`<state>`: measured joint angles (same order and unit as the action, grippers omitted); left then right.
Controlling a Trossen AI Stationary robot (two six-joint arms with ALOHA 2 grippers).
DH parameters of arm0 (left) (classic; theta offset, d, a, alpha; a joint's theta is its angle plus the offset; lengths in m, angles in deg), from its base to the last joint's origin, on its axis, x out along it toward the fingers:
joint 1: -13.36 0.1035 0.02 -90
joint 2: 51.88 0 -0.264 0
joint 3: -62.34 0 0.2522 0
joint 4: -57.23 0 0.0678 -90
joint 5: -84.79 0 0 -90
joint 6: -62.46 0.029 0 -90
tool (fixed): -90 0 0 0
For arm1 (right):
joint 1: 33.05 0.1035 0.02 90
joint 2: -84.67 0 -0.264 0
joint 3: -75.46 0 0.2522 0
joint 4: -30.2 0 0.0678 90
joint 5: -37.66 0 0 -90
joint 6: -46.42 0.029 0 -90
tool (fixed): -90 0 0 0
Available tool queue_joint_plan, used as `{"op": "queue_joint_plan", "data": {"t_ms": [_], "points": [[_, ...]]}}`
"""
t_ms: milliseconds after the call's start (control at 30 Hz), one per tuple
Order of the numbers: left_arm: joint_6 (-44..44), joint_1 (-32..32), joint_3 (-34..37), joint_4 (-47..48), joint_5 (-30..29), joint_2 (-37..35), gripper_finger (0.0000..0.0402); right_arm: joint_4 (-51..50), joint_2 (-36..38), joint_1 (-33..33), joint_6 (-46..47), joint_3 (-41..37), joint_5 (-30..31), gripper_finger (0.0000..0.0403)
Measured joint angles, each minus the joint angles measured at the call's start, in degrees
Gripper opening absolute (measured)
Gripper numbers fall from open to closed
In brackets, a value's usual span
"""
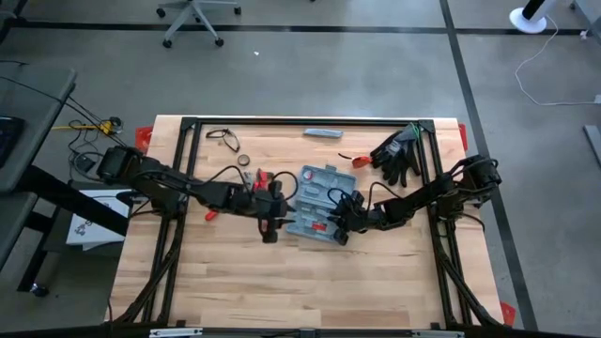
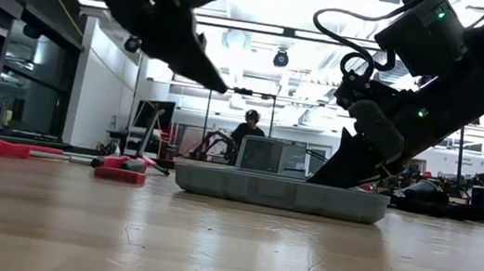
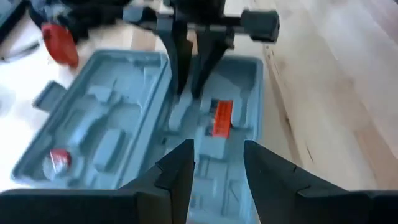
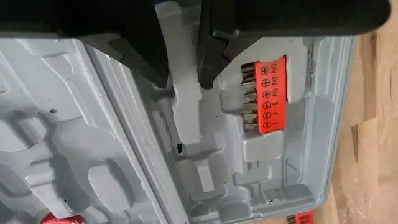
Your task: Prefit tool cases
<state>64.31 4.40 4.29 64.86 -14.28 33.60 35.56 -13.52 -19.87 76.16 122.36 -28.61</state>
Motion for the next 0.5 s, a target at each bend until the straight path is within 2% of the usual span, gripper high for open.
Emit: {"op": "queue_joint_plan", "data": {"t_ms": [200, 500], "points": [[3.3, 1.2, -4.4, 4.0, 1.0, 2.5, 0.0132, 0.4, 0.0, 0.0, 0.0, 0.0, 0.1, 0.0078], [11.0, 1.6, -19.4, 18.8, 2.6, 15.0, 0.0132, 0.4, 0.0, 0.0, 0.0, 0.0, 0.2, 0.0078]]}}
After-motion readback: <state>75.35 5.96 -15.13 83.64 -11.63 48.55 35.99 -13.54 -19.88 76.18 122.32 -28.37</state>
